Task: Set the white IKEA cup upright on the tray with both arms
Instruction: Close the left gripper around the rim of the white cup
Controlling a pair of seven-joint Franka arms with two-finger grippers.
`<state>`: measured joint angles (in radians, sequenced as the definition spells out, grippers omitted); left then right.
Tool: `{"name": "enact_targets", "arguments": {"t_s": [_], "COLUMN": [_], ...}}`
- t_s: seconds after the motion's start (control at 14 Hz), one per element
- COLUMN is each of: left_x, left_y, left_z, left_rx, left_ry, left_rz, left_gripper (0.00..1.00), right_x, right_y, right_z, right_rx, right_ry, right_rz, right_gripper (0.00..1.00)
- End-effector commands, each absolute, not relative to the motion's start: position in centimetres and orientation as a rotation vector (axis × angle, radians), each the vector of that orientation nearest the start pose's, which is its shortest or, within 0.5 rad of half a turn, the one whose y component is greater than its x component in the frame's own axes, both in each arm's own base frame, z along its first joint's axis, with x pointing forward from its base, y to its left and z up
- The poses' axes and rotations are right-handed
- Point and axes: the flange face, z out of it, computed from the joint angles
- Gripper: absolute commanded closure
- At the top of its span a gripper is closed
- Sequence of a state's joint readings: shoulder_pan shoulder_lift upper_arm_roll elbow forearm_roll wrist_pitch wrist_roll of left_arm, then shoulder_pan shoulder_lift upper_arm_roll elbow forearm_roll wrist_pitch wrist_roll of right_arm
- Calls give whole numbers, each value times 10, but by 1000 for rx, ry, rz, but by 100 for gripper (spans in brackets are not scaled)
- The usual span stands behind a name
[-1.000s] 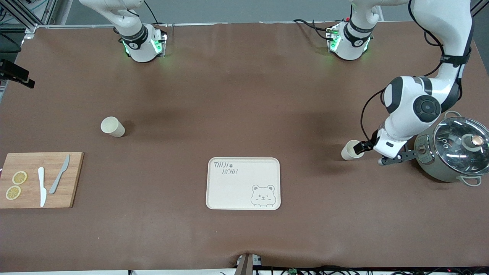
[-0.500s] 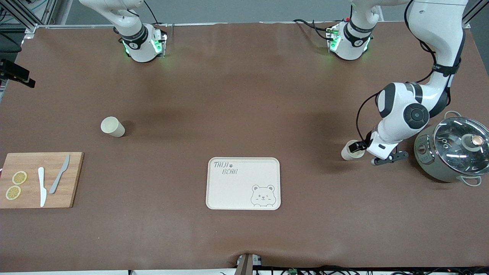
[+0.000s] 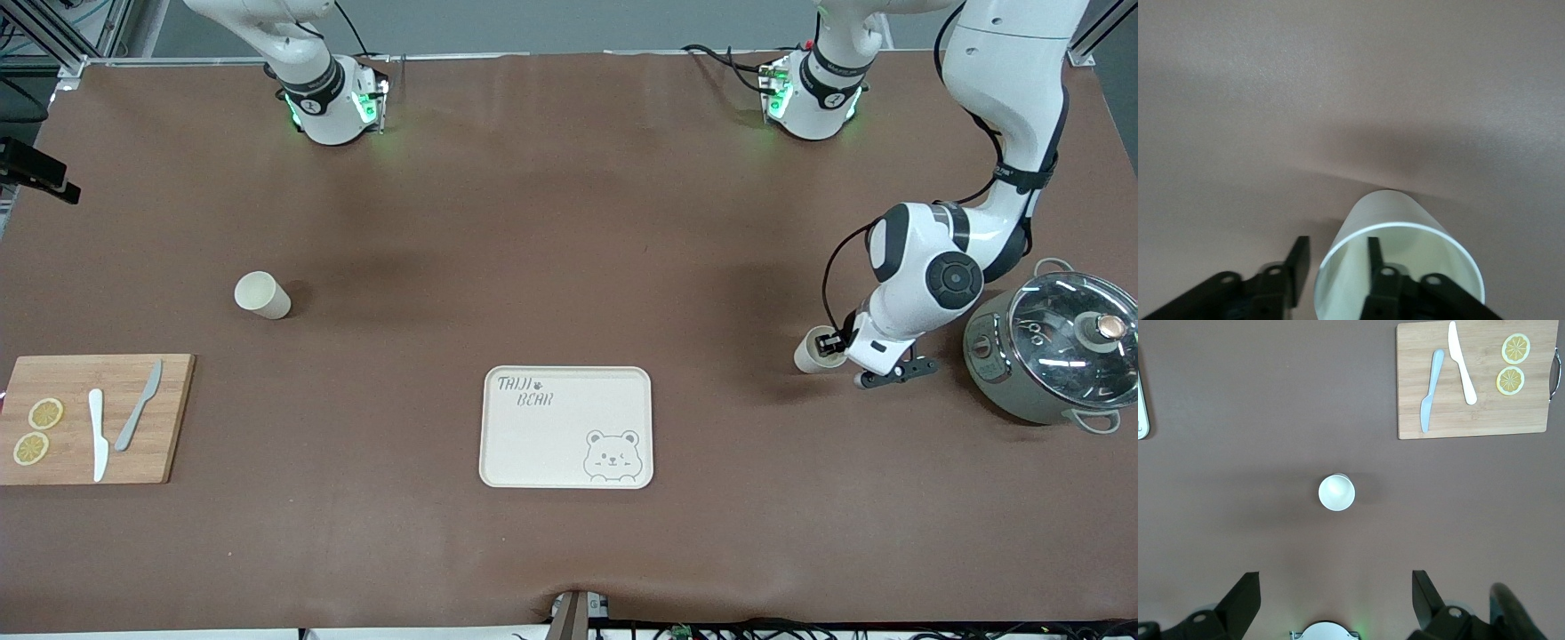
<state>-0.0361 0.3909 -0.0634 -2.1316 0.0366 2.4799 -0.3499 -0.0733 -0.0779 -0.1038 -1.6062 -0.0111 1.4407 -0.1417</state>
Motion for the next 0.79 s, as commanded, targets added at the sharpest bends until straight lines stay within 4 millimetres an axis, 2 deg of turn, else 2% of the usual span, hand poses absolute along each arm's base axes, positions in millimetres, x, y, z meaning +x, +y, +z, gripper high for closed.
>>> {"name": "enact_targets", "arguments": {"t_s": [0.0, 0.07, 0.29, 0.43, 0.71], "left_x": [568, 569, 572, 574, 585], "left_y": [-56, -56, -60, -72, -88], "left_z": [223, 225, 231, 235, 257], "left_rx": [-3112, -3112, -3116, -3126, -3143], "left_ry": [-316, -316, -303, -276, -256], "left_rz": [35, 27, 8, -7, -69], "left_gripper": [93, 100, 100, 100, 100], "right_x": [504, 504, 504, 504, 504], "right_y": [-97, -97, -97, -97, -97], "right_z": [641, 641, 641, 641, 641], "right_rx": [-3117, -3117, -3117, -3117, -3117], "right_ry": [78, 78, 78, 78, 78], "right_rz": [136, 136, 136, 136, 136], "right_gripper": [0, 0, 0, 0, 0]}}
